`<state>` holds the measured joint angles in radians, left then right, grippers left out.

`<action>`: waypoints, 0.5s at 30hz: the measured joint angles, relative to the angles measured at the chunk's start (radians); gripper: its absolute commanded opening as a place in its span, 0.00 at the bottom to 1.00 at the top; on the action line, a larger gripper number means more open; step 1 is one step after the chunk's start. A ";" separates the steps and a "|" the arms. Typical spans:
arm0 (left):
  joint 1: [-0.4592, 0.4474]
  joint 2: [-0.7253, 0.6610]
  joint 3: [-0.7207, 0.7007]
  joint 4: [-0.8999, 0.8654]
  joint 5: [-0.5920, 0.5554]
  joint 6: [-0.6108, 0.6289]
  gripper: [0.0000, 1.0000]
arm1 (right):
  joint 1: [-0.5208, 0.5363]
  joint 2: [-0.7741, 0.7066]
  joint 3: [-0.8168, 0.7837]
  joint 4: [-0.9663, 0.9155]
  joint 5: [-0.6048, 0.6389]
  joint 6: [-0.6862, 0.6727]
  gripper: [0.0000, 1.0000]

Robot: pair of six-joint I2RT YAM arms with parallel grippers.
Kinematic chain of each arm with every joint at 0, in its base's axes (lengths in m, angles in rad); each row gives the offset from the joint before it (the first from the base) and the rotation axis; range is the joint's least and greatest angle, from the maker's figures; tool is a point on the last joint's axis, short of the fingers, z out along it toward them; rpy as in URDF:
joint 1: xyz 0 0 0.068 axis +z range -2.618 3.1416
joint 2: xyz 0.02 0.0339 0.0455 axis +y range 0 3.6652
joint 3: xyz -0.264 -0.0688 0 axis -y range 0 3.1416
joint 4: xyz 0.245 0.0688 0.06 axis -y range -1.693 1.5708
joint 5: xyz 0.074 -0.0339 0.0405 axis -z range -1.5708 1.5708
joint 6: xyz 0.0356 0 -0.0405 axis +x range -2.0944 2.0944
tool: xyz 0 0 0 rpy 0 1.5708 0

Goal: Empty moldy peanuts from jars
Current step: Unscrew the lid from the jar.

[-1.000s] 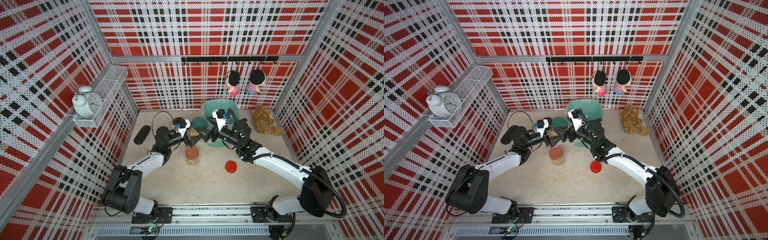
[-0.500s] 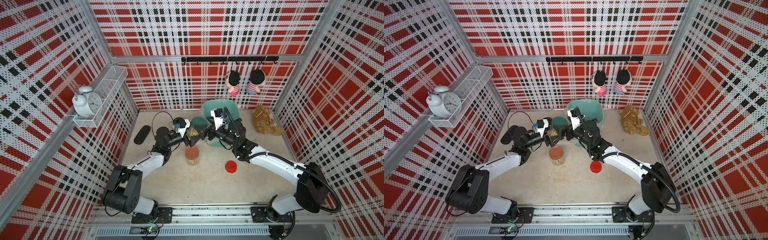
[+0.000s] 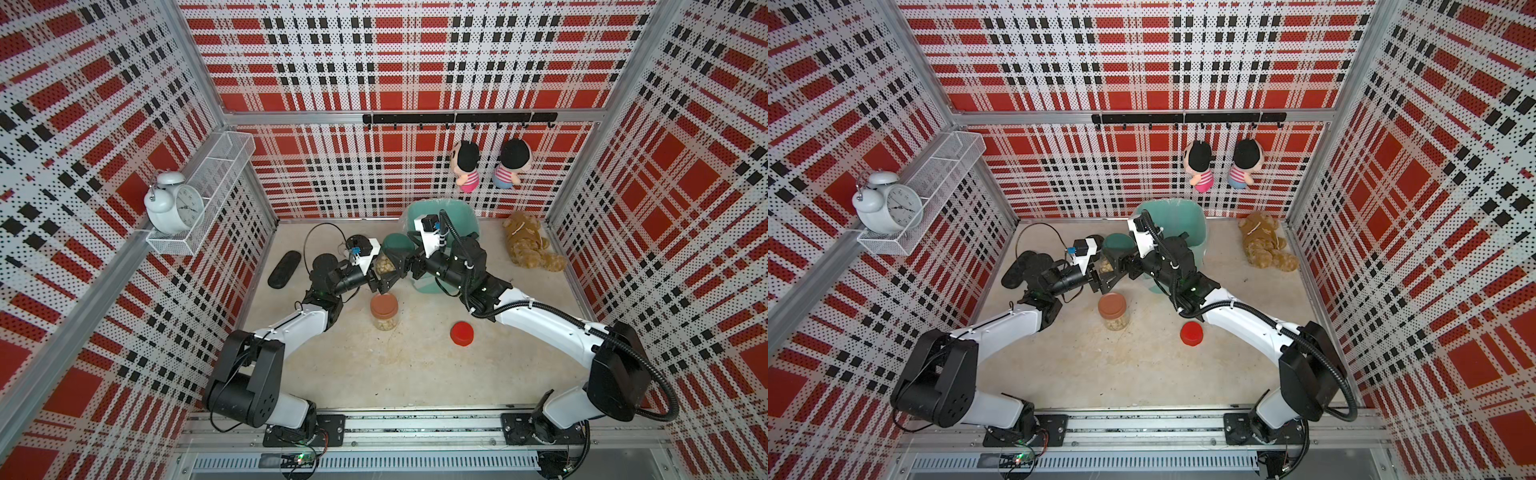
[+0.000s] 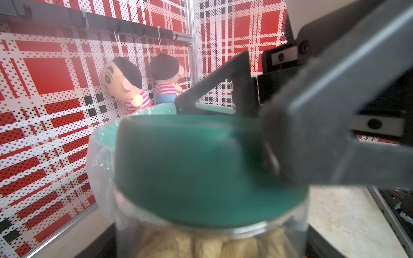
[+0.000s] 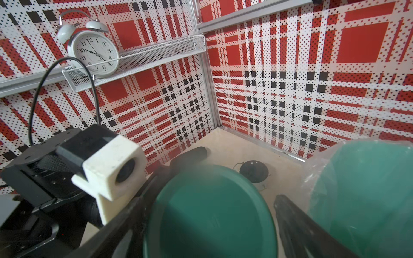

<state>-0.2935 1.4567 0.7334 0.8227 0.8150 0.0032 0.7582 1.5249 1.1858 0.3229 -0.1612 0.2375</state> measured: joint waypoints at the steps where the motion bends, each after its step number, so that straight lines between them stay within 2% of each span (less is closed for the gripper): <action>1: 0.000 0.000 0.000 0.000 0.000 0.000 0.00 | 0.000 0.001 0.005 -0.005 -0.002 -0.008 0.87; 4: 0.000 0.000 0.000 0.001 0.003 -0.002 0.00 | -0.001 0.001 0.015 -0.032 -0.009 -0.036 0.89; 7: 0.000 0.000 -0.003 0.001 0.005 -0.003 0.00 | -0.001 0.004 0.030 -0.069 -0.023 -0.060 1.00; 15: 0.000 0.000 -0.004 0.001 0.008 -0.004 0.00 | -0.001 0.019 0.044 -0.124 -0.039 -0.079 1.00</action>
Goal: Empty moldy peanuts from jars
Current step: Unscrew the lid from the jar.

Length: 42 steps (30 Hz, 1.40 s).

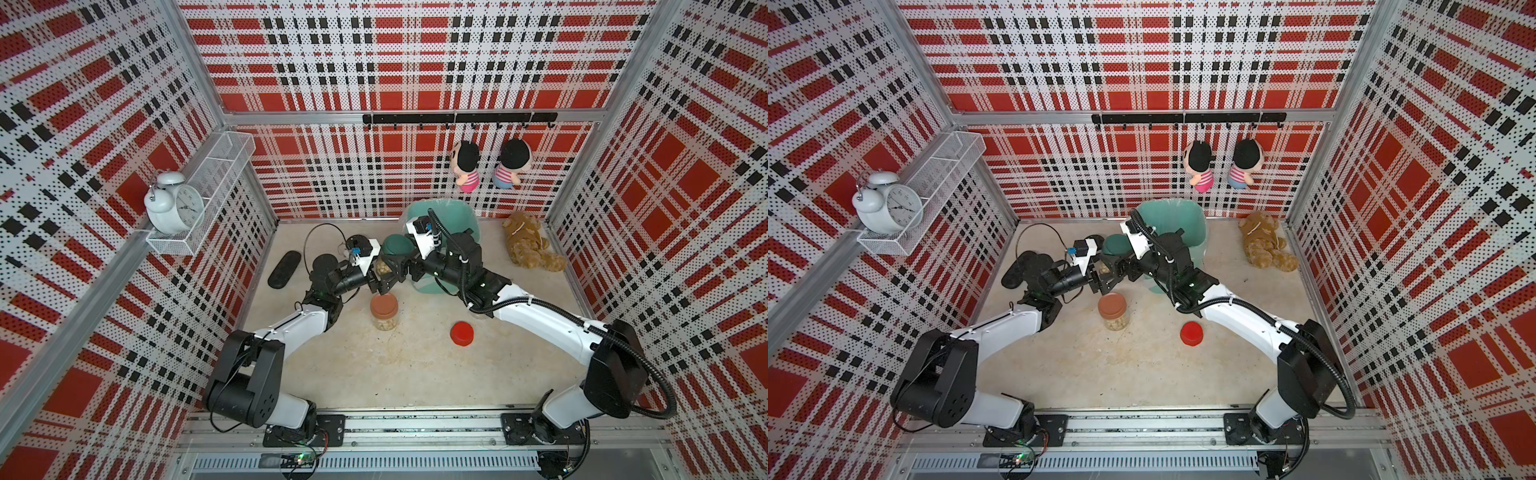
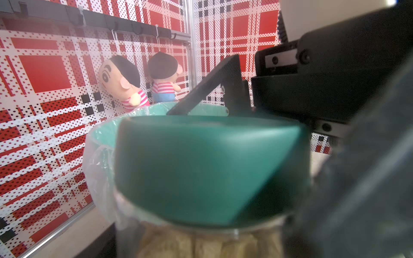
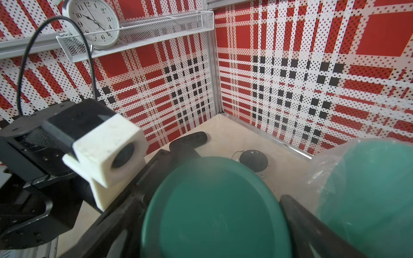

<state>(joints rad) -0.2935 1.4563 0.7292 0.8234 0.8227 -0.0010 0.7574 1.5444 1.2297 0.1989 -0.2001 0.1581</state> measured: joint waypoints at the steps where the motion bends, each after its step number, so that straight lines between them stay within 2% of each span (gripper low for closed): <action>1: 0.000 0.000 0.000 0.000 0.000 0.000 0.00 | 0.000 0.000 0.000 -0.003 0.001 0.000 0.98; 5: 0.000 0.000 0.000 0.000 0.000 0.000 0.00 | 0.000 0.002 0.000 -0.012 0.000 0.004 0.95; 10: 0.000 0.000 0.000 0.000 0.000 0.000 0.00 | 0.000 0.002 -0.008 0.014 -0.003 0.021 0.99; 21: 0.000 0.000 -0.001 0.000 0.002 0.000 0.00 | -0.006 0.002 -0.016 0.049 -0.009 0.061 0.96; 28: 0.000 0.000 -0.002 0.000 0.003 0.000 0.00 | -0.008 0.002 -0.016 0.055 -0.009 0.072 0.90; 32: 0.000 0.000 -0.002 0.001 0.005 -0.002 0.00 | -0.008 0.002 -0.015 0.051 -0.010 0.071 0.79; 38: 0.000 0.000 -0.002 0.002 0.009 -0.003 0.00 | -0.021 0.002 -0.015 0.051 -0.047 0.067 0.45; 42: 0.000 0.000 -0.002 0.009 0.024 -0.005 0.00 | -0.067 0.002 -0.029 0.086 -0.156 0.059 0.22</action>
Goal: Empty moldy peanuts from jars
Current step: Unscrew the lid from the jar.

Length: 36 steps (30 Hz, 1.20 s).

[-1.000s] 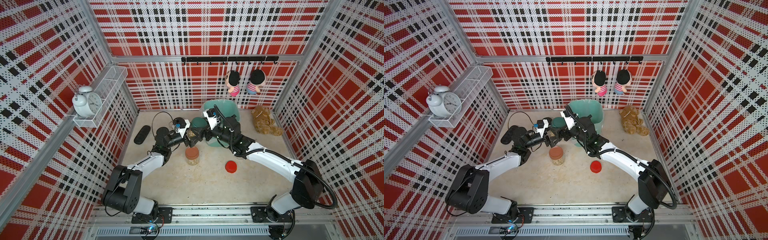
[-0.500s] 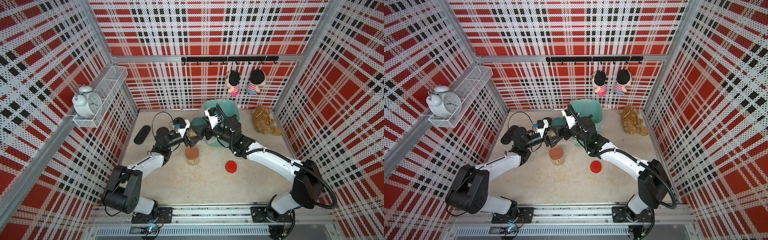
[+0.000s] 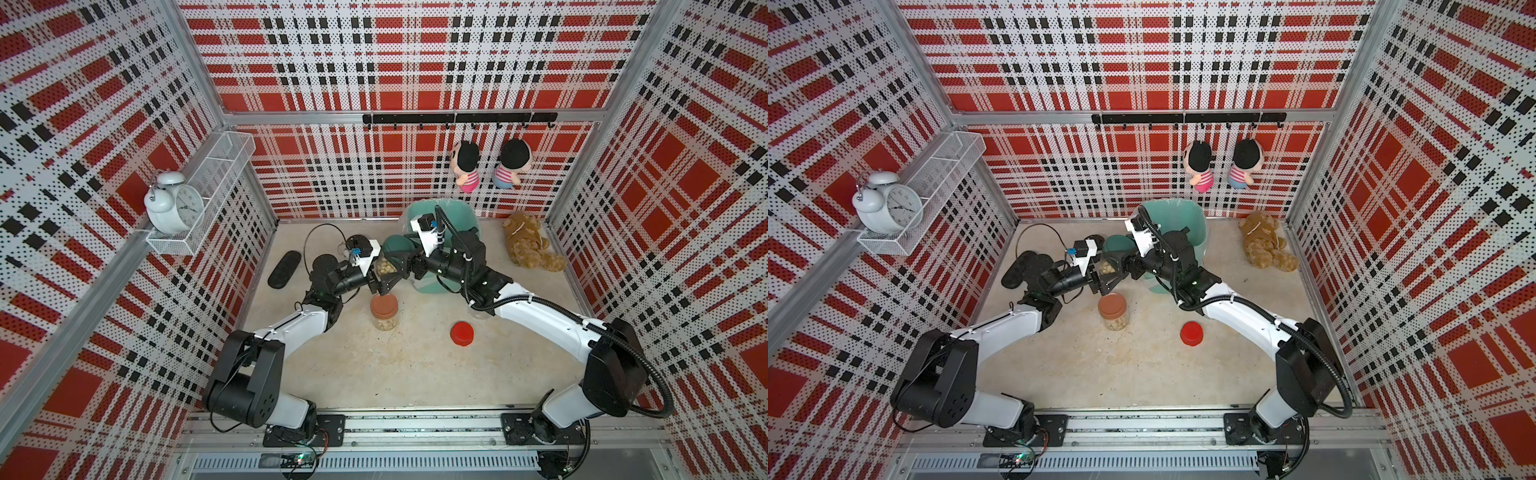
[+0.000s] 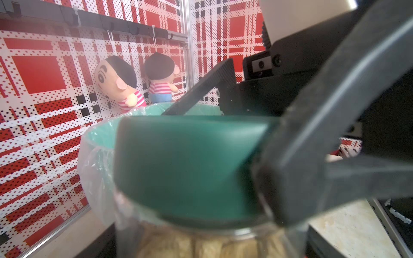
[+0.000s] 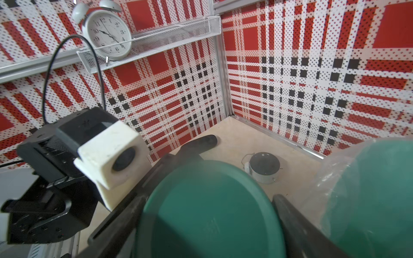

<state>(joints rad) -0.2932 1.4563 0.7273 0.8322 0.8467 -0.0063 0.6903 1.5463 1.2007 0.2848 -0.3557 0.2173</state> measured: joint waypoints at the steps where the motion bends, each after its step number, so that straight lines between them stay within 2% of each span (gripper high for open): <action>1: 0.001 0.000 0.000 0.001 0.008 -0.003 0.00 | -0.017 0.000 -0.010 0.021 -0.043 -0.003 0.14; 4: -0.001 0.004 0.000 0.001 0.034 -0.014 0.00 | -0.067 0.000 -0.021 0.039 -0.191 -0.048 0.00; 12: -0.002 0.013 0.000 0.035 0.080 -0.010 0.00 | -0.120 0.046 0.118 -0.171 -0.440 -0.393 0.00; 16: -0.003 0.014 0.000 0.049 0.100 0.007 0.00 | -0.140 0.058 0.151 -0.228 -0.523 -0.494 0.00; 19: -0.004 0.015 0.000 0.050 0.108 0.010 0.00 | -0.157 0.071 0.160 -0.228 -0.576 -0.520 0.00; 24: -0.005 0.018 0.005 0.054 0.110 0.002 0.00 | -0.180 0.093 0.144 -0.121 -0.665 -0.463 0.00; 30: -0.005 0.018 0.018 0.065 0.105 -0.023 0.00 | -0.211 0.140 0.085 0.209 -0.758 -0.224 0.00; 33: -0.005 0.018 0.022 0.069 0.103 -0.030 0.00 | -0.220 0.166 0.085 0.315 -0.795 -0.130 0.00; 36: -0.005 0.018 0.028 0.078 0.110 -0.034 0.00 | -0.224 0.172 0.087 0.355 -0.819 -0.091 0.00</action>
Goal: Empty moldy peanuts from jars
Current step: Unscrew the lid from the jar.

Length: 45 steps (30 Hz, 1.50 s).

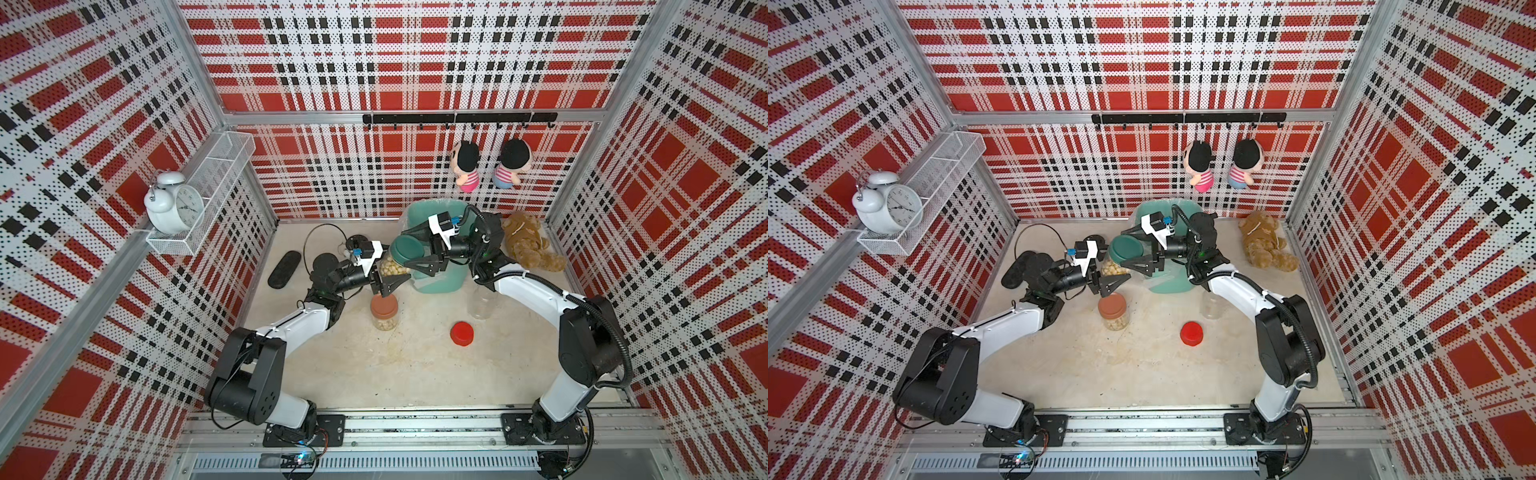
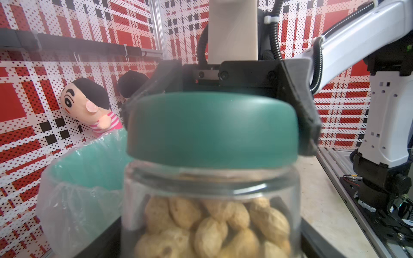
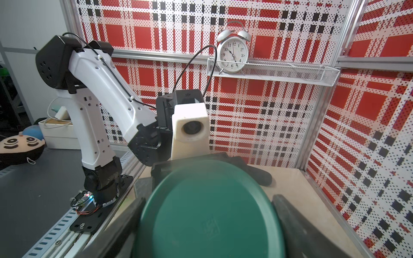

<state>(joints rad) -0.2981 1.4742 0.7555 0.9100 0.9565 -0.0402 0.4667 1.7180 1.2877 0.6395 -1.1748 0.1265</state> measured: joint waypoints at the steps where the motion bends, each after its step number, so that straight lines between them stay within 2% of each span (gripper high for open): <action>1: 0.000 0.000 0.002 0.003 0.003 -0.001 0.00 | -0.002 0.000 0.004 0.003 -0.011 0.004 0.00; 6: 0.000 0.001 0.005 0.014 0.015 -0.003 0.00 | -0.006 0.001 0.038 -0.072 -0.051 -0.042 0.00; 12: 0.000 0.012 0.005 0.018 0.021 -0.008 0.00 | -0.010 0.001 0.106 -0.300 -0.070 -0.210 0.06; 14: 0.000 0.014 0.005 0.018 0.019 -0.008 0.00 | -0.011 0.001 0.134 -0.389 -0.068 -0.269 0.17; 16: 0.000 0.014 0.005 0.017 0.018 -0.009 0.00 | -0.011 0.001 0.154 -0.452 -0.061 -0.305 0.39; 18: 0.000 0.015 0.005 0.015 0.013 -0.008 0.00 | -0.011 0.000 0.159 -0.482 -0.042 -0.318 0.48; 20: 0.000 0.020 0.005 0.008 0.005 -0.008 0.00 | -0.011 -0.003 0.154 -0.497 -0.012 -0.315 0.63; 28: 0.000 0.025 0.005 -0.014 -0.011 -0.004 0.00 | 0.004 -0.043 0.110 -0.500 0.108 -0.242 1.00; 38: 0.015 0.027 0.005 -0.040 -0.040 0.003 0.00 | 0.015 -0.130 0.077 -0.457 0.280 -0.171 1.00; 45: 0.015 0.027 -0.007 -0.039 -0.063 0.007 0.00 | 0.064 -0.179 -0.048 -0.331 0.527 0.058 1.00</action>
<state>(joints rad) -0.2829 1.5013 0.7483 0.8707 0.8932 -0.0330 0.5304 1.5387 1.2392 0.3088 -0.6476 0.1844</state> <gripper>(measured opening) 0.873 0.998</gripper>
